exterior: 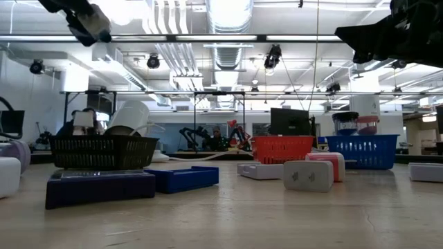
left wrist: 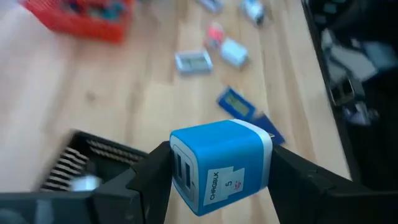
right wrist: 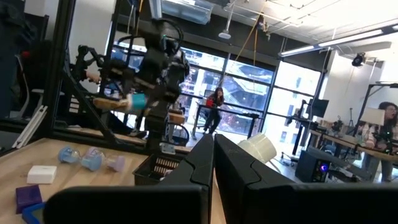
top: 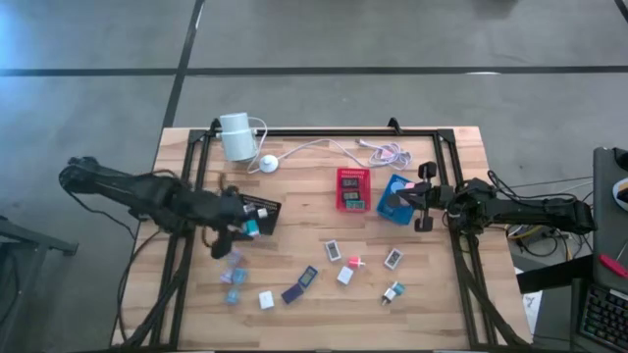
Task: Pick & Place Office items
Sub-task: Put the left light blue charger adaptor into the black bin
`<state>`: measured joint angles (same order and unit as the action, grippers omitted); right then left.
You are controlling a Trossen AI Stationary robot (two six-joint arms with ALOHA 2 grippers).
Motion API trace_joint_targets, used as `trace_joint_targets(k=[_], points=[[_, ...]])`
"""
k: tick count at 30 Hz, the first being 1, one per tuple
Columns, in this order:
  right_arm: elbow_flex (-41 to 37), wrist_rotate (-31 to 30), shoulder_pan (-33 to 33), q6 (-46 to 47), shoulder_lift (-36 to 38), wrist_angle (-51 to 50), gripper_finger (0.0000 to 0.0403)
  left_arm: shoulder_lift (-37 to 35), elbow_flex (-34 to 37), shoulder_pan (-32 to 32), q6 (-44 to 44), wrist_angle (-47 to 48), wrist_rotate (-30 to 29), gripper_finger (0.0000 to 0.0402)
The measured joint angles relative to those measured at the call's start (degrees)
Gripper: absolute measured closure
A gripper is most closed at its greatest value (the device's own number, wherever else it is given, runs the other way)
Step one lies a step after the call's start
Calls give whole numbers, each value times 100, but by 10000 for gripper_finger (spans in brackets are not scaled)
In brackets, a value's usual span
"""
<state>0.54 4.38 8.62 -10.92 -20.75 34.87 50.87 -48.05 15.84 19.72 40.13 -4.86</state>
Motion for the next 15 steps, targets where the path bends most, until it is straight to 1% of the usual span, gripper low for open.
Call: trace_joint_targets(k=[4,9,15], points=[[0,0,0,0,0,0,394,-782,435,0,-258,-407,-189,185],[0,0,2,68,0,-31,394,-1694,1313,-3,-527,-1476,-730,185],[0,0,0,83,-2,-39,394,-2566,2432,-3,-834,-2754,-848,185]])
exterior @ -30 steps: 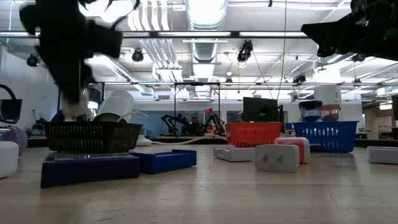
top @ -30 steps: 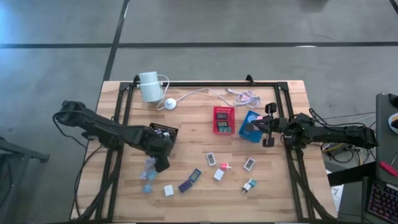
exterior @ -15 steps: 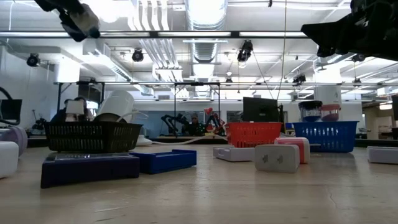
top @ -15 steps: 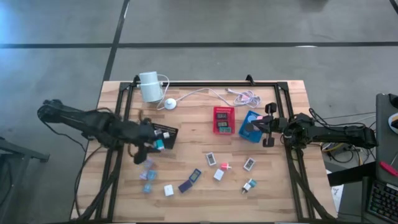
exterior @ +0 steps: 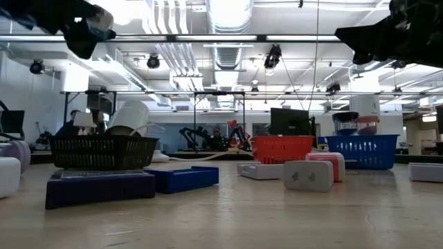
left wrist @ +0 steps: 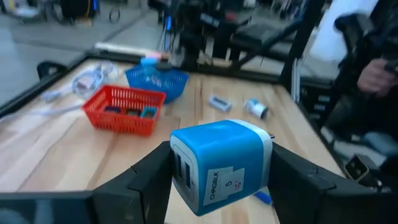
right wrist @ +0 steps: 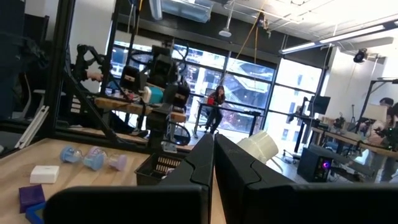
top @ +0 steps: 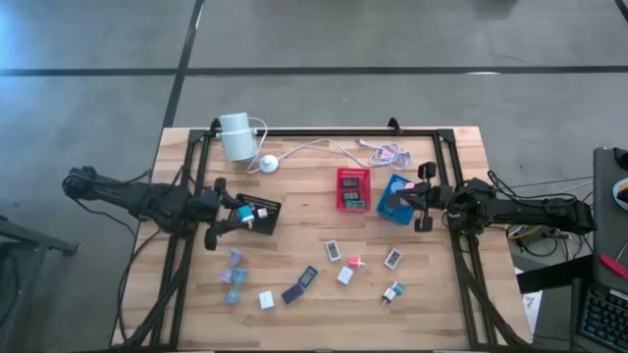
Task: Pick & Place Office items
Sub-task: Put the left light blue charger adaptor into the black bin
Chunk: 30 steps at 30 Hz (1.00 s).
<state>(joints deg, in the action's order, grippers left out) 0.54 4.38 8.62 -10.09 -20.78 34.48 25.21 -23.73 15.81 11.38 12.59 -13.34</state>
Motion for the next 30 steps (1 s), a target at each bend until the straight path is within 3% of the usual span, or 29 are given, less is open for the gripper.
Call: trace_joint_targets(k=[8,15,26,30], points=[[0,0,2,-8,0,15,394,-863,911,-4,-90,-605,-756,185],[0,0,0,-25,0,35,394,-1462,1359,-4,-86,-620,-768,185],[0,-1,0,124,0,35,394,-1775,1546,-4,-42,-620,-781,186],[1,-1,1,157,0,35,394,-1726,1456,-11,373,-611,-1128,186]])
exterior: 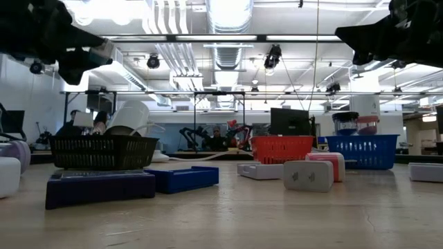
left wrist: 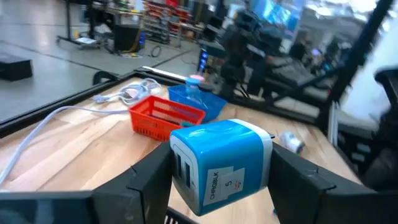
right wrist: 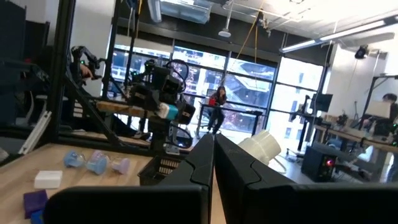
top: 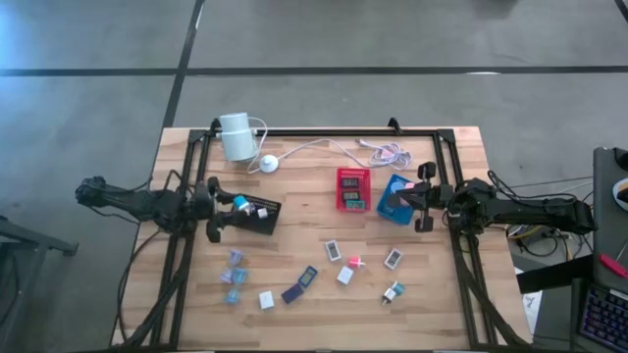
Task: Pick & Place Office items
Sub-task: Put the left light blue charger adaptor into the black bin
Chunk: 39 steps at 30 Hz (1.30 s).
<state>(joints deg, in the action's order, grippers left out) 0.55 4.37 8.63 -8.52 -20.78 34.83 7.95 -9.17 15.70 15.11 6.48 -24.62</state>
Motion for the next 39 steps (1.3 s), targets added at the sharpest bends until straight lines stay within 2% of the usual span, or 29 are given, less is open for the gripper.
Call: trace_joint_targets(k=[7,12,16,23,28,33,39], points=[[0,-1,-1,-98,-1,9,394,650,-651,-45,536,481,-254,185],[1,-1,-1,-113,-2,13,394,1707,-1343,-196,1104,1497,-678,186],[0,-1,1,-98,-2,17,394,2720,-1860,-446,1593,2214,-755,185],[0,-1,1,-103,-2,17,394,4384,-2296,-877,1833,2536,-217,179],[1,-1,-1,-96,-2,17,394,5248,-2467,-1160,1934,2531,178,180],[1,-1,-1,-99,-2,15,394,5835,-2533,-1327,2034,2527,411,180],[1,-1,1,-96,-2,15,394,6210,-2533,-1404,2051,2530,550,180]])
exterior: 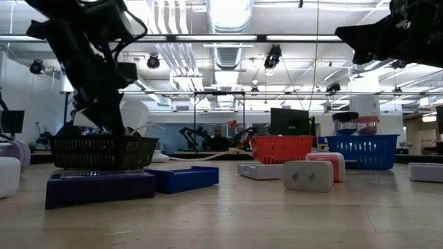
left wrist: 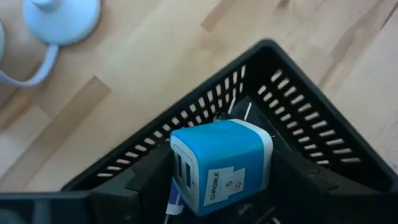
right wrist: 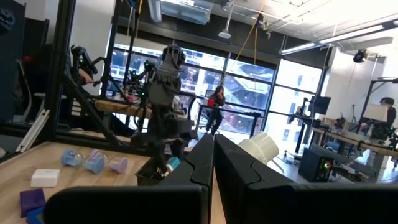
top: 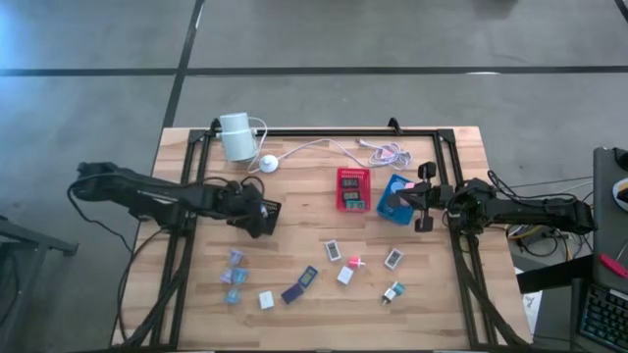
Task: Pick & Place Office items
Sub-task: Put the left light blue charger adaptor into the black bin, then put the violet hourglass into the blue bin
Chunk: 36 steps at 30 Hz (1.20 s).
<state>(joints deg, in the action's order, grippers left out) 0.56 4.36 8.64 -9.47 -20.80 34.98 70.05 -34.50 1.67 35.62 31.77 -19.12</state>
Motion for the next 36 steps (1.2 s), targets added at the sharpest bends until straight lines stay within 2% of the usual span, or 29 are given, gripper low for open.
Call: trace_joint_targets(k=[8,16,27,31,36], points=[[0,0,-1,2,0,-2,394,279,-4,-145,90,-39,383,180],[0,0,-2,2,0,-2,394,445,0,-166,83,-22,419,179],[0,0,-2,3,2,-4,394,363,-19,-166,-88,-42,416,116],[0,1,-1,3,2,-4,394,264,-107,-166,-365,-14,416,111],[0,2,-2,4,0,-9,394,-173,-334,-159,-1204,30,418,120]])
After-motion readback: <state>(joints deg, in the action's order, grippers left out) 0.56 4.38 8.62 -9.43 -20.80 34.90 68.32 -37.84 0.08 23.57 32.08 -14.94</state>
